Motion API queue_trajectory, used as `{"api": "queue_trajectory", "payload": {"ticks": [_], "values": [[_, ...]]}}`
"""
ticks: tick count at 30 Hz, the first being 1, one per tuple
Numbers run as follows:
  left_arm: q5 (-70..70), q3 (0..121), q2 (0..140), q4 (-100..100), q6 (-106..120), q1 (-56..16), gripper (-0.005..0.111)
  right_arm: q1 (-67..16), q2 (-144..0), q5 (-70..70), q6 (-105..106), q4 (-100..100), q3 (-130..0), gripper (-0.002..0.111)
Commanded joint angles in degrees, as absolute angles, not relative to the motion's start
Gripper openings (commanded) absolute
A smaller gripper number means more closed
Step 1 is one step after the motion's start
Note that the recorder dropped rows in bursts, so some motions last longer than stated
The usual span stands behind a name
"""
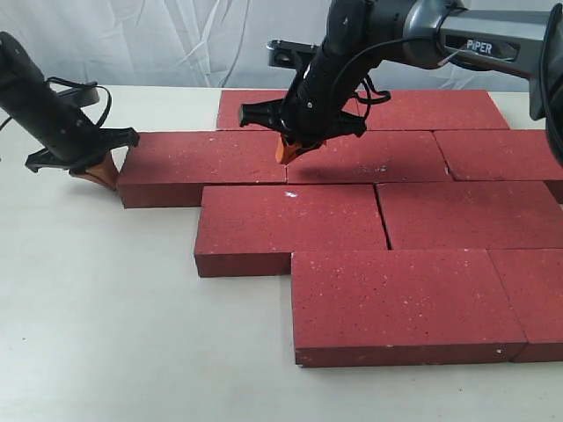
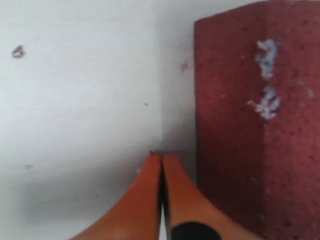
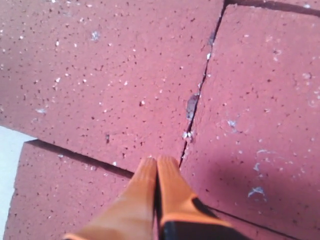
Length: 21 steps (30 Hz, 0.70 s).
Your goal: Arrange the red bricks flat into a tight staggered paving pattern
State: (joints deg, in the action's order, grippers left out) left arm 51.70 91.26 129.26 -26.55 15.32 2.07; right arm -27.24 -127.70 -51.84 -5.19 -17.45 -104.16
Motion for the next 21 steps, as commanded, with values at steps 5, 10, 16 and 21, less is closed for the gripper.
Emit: {"api": "queue_trajectory", "payload": {"ticks": [5, 10, 16, 21], "values": [[53.7, 90.81, 127.04, -25.7, 15.06, 4.77, 0.0, -26.98, -126.94, -53.97, -5.21, -17.23, -104.32, -0.001], [52.47, 87.85, 124.6, -25.91, 15.06, 5.0, 0.0, -26.98, -126.53, -55.57, -5.21, -17.1, -104.32, -0.001], [45.91, 80.36, 118.72, -26.13, 15.06, 5.0, 0.0, -26.98, -123.58, -57.49, -5.21, -16.99, -104.32, -0.001], [43.17, 74.73, 112.88, -25.63, 15.44, 5.0, 0.0, -26.98, -121.35, -58.05, -5.21, -16.99, -104.32, -0.001]]}}
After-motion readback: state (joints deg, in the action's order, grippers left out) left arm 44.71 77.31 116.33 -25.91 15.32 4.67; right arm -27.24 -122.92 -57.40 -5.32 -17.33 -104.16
